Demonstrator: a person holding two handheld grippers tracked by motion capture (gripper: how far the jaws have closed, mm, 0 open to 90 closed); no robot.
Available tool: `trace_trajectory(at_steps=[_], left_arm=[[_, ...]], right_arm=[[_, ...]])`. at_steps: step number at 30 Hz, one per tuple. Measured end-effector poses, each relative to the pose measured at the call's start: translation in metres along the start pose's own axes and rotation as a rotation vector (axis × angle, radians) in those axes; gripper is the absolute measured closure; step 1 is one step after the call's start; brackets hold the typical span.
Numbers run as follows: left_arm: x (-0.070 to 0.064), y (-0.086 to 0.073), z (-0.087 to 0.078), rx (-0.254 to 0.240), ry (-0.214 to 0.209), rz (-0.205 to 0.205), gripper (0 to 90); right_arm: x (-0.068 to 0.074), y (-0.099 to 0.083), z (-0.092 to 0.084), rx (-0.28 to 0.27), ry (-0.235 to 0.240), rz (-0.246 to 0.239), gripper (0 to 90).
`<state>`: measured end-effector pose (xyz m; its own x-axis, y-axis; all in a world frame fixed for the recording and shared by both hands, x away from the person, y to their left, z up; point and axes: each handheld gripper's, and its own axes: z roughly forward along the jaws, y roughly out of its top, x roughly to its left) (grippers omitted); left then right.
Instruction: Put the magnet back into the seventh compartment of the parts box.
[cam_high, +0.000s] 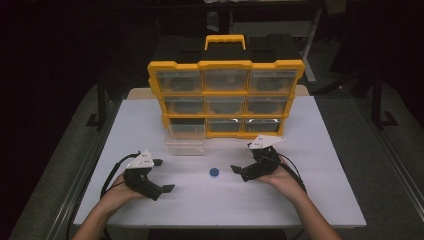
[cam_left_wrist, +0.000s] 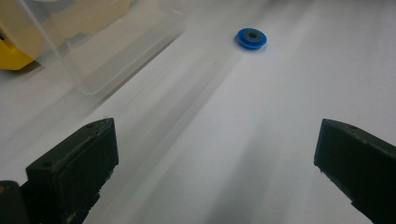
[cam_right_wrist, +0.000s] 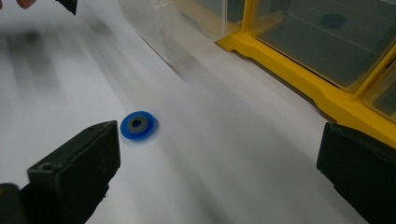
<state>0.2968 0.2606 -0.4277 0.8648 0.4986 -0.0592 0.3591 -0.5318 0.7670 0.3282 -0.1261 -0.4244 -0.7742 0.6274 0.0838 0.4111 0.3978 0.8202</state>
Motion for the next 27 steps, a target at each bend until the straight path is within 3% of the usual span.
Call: trace_trajectory(at_steps=[27], left_arm=[[-0.002,0.0,0.001,-0.001,-0.007,0.002,0.0]], right_arm=[[0.004,0.011,0.011,-0.003,0.016,-0.019,0.0]])
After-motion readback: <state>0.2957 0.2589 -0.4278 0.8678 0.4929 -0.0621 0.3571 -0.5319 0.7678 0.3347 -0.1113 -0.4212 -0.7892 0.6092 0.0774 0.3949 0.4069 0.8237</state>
